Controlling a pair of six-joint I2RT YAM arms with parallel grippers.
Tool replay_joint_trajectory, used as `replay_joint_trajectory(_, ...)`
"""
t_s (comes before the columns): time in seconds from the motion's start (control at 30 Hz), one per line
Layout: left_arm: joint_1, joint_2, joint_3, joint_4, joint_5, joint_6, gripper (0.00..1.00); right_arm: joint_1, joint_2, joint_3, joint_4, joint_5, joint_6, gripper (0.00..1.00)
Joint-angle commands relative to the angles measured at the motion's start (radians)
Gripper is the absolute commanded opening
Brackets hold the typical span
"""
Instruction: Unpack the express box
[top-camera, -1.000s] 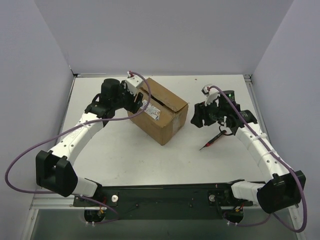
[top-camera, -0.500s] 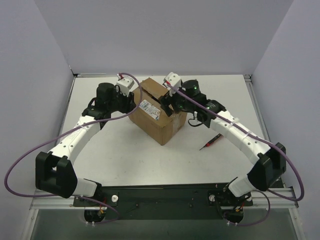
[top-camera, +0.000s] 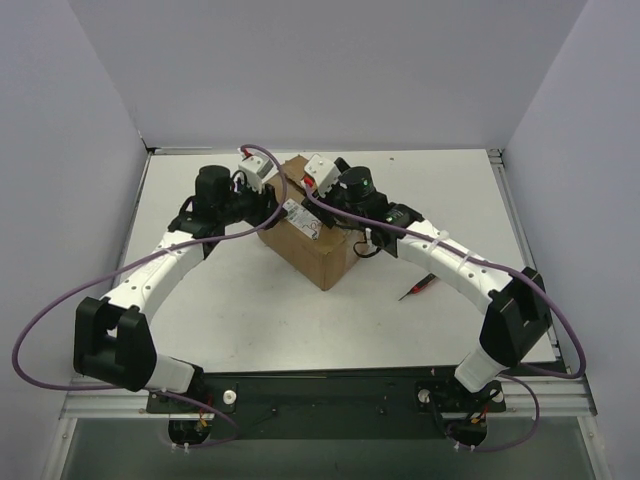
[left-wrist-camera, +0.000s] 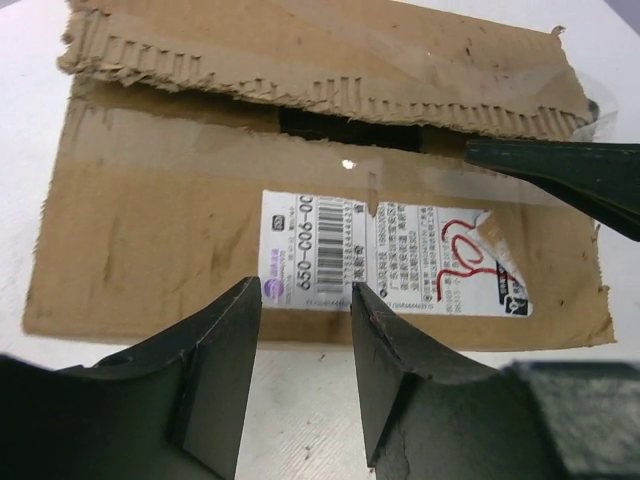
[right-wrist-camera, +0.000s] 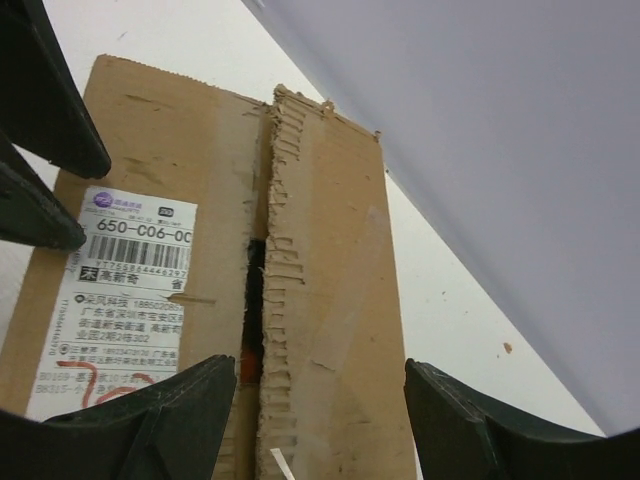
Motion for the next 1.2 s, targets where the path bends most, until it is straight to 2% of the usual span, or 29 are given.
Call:
replay_joint_trajectory(0.0,-0.001,0.066,0.045,0.092,0.107,-0.055,0.51,-0.023,0.014,0.021,0.067,0.040,-0.064,0.68)
replay_joint_trajectory(0.23,0.000,0.128,0.054,0.097,0.142,-0.059,0.50,-0.072,0.020,0.055,0.067,0.003,-0.101,0.67)
replay_joint_trajectory(0.33,0.000,0.137,0.047,0.104,0.142,-0.073,0.50,-0.072,0.003,0.075,0.024,-0.094,-0.081,0.67)
replay_joint_trajectory(0.37,0.000,0.138,0.045,0.104,0.144,-0.073,0.49,-0.070,-0.001,0.081,0.002,-0.170,-0.069,0.67)
replay_joint_trajectory(0.53,0.000,0.146,0.041,0.104,0.144,-0.075,0.49,-0.020,-0.037,0.030,-0.045,-0.237,-0.049,0.67)
replay_joint_trajectory(0.8,0.000,0.145,0.028,0.104,0.148,-0.076,0.48,0.009,-0.020,-0.030,0.037,-0.070,-0.110,0.67)
replay_joint_trajectory(1.17,0.000,0.146,0.022,0.104,0.153,-0.070,0.48,-0.078,0.028,-0.023,0.080,-0.010,-0.141,0.65)
